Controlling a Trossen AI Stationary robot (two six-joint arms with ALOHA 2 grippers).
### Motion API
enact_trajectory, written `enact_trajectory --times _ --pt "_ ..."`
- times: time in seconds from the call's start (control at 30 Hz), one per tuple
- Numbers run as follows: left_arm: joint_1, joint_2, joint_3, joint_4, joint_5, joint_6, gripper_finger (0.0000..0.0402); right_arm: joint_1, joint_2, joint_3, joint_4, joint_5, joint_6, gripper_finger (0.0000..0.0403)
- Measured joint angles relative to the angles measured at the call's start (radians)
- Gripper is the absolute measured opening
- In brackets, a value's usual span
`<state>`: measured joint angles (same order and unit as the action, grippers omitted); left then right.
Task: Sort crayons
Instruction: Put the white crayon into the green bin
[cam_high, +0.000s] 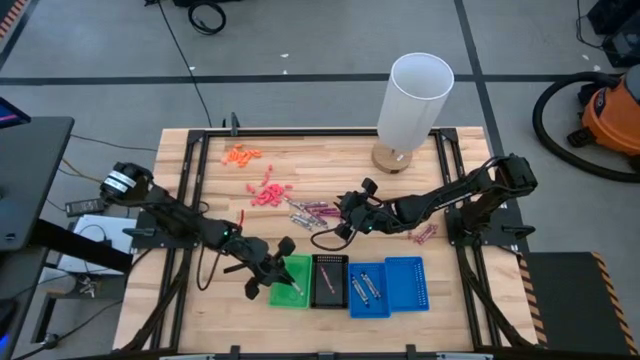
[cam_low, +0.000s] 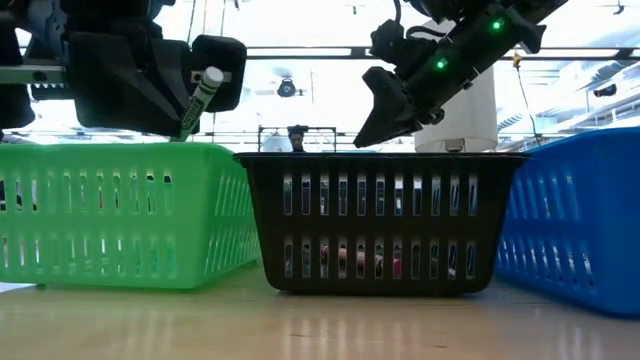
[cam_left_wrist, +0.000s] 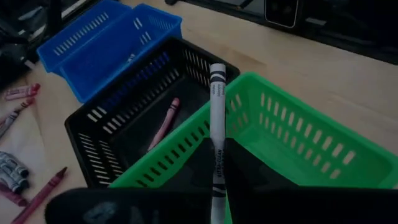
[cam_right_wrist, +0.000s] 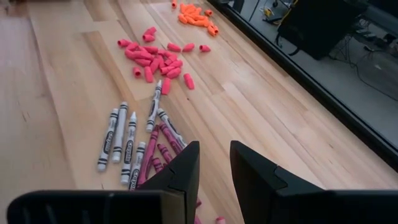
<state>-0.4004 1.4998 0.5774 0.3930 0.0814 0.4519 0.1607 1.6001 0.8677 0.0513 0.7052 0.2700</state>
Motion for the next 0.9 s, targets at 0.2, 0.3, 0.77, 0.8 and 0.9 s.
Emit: enact_trajectory --times 0.2,0.3,0.77,0.8,0.9 --pt "0.001 0.0 0.0 -0.052 -0.001 -0.016 0.0059 0.0 0.0 0.0 0.0 0.0 0.0 0.0098" --pt "0.004 0.0 0.0 -0.074 -0.008 -0.027 0.0079 0.001 0.0 0.0 0.0 0.0 0.0 0.0098" --pt "0.004 -0.024 0.0 -0.086 -0.141 -0.012 0.0157 0.001 0.0 0.0 0.0 0.0 -0.003 0.0098" --pt "0.004 -0.036 0.0 -0.091 -0.156 -0.011 0.016 0.001 0.0 0.0 0.0 0.0 -0.003 0.0098" --pt "0.004 -0.091 0.0 -0.142 -0.218 -0.011 0.0162 0.001 0.0 0.0 0.0 0.0 -0.003 0.0098"
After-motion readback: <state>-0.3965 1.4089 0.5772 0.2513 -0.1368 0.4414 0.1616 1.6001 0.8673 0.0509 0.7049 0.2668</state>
